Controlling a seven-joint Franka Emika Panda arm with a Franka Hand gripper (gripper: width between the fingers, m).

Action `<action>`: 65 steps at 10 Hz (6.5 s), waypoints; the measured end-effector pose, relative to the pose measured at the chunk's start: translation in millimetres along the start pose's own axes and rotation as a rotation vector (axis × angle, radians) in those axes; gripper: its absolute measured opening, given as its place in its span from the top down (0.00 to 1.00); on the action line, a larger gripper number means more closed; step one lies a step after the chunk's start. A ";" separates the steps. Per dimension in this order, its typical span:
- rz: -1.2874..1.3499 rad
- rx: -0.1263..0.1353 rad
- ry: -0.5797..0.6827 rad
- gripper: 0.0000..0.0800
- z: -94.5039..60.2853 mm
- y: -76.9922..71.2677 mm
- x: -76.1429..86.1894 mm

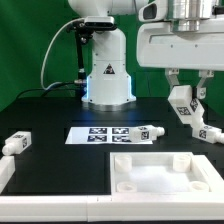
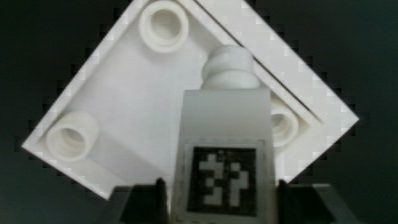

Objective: Assemble one leg

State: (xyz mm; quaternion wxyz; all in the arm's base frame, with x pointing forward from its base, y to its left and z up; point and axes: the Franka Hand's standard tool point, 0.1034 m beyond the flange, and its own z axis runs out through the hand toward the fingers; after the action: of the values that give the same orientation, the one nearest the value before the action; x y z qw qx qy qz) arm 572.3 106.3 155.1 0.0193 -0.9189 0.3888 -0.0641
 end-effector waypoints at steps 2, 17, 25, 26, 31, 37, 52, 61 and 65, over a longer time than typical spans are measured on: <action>-0.121 -0.006 0.065 0.63 7.2 -2.1 20.2; -0.548 0.104 0.563 0.63 65.6 2.8 7.4; -0.681 0.072 0.589 0.63 42.1 -41.4 37.6; -0.684 0.063 0.591 0.63 47.1 -40.0 41.0; -0.680 0.070 0.589 0.63 45.6 -42.4 39.1; -0.728 0.030 0.582 0.63 72.5 -40.2 23.7; -0.766 0.068 0.520 0.19 26.5 -39.4 46.2; -0.726 0.083 0.226 0.19 9.6 -15.9 71.4; -0.639 0.009 -0.058 0.19 24.6 -33.9 50.4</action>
Offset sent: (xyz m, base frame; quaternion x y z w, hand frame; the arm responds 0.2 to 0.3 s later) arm 0.0446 -0.0472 0.0041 -0.0664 0.2220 -0.1733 0.9572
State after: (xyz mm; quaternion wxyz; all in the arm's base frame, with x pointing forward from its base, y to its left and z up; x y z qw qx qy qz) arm 634.4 93.4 138.8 0.0132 -0.9958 0.0796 -0.0423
